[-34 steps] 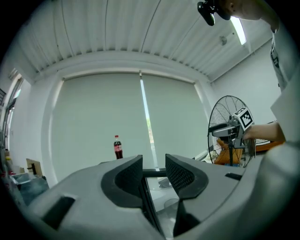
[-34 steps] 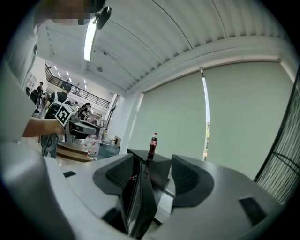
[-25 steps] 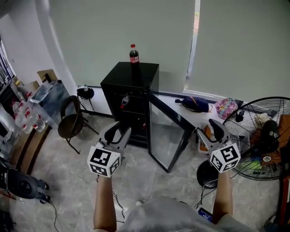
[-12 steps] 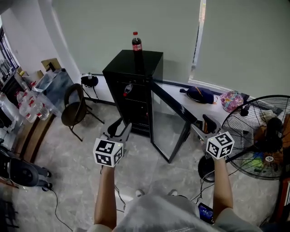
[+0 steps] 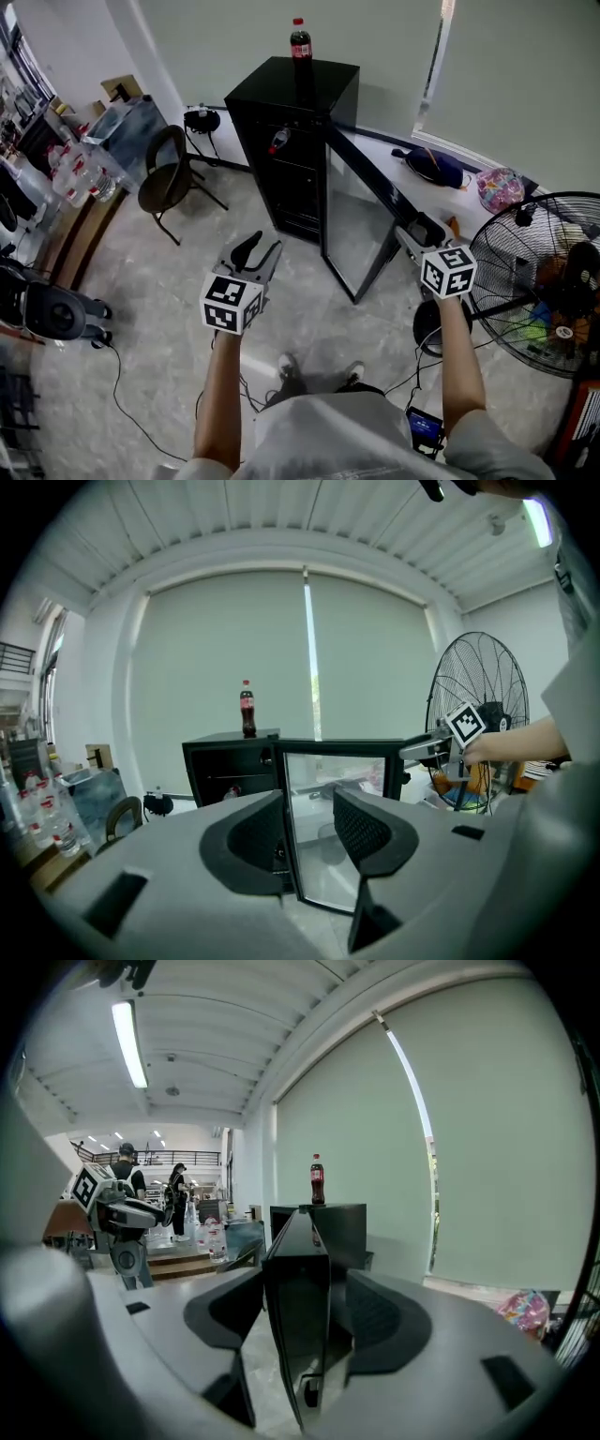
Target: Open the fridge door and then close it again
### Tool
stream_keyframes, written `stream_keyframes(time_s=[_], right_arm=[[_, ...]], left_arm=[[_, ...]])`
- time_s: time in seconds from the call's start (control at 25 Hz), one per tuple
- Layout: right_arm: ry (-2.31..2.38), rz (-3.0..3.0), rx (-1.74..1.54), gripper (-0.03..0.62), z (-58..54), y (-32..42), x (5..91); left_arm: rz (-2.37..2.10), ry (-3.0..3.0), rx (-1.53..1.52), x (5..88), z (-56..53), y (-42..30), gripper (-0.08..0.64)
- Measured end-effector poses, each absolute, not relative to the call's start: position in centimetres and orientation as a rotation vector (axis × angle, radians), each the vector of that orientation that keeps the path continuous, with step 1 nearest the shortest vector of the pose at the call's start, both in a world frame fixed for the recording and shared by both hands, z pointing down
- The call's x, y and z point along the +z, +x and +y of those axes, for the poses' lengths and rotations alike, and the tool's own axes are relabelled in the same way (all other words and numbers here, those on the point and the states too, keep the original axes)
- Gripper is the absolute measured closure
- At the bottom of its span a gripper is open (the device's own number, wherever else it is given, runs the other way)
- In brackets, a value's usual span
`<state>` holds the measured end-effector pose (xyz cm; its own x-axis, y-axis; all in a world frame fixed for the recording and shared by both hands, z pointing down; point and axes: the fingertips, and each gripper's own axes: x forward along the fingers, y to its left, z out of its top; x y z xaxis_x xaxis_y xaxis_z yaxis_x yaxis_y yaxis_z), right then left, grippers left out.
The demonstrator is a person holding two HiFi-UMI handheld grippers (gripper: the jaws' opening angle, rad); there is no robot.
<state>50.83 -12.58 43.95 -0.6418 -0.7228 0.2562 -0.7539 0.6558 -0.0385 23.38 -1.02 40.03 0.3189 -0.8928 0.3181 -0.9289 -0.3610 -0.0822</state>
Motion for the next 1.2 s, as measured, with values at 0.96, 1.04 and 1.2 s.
stream_keyframes(time_s=[0.96,1.04,1.2], right_arm=[[1.194,-2.62,0.227,0.407,-6.0,42.1,44.5],[1.177,-2.621,0.233,0.407,-5.4,40.9,44.6],[1.149,-2.646,0.249,0.415,-4.4,38.6,44.6]], left_arm=[[-1.455,2.454,0.463,49.1,2.7,18.3,0.407],[-1.432,2.455,0.457,50.2,2.9,17.5,0.407],[-1.376,2.469,0.463,52.0,2.7,16.5,0.407]])
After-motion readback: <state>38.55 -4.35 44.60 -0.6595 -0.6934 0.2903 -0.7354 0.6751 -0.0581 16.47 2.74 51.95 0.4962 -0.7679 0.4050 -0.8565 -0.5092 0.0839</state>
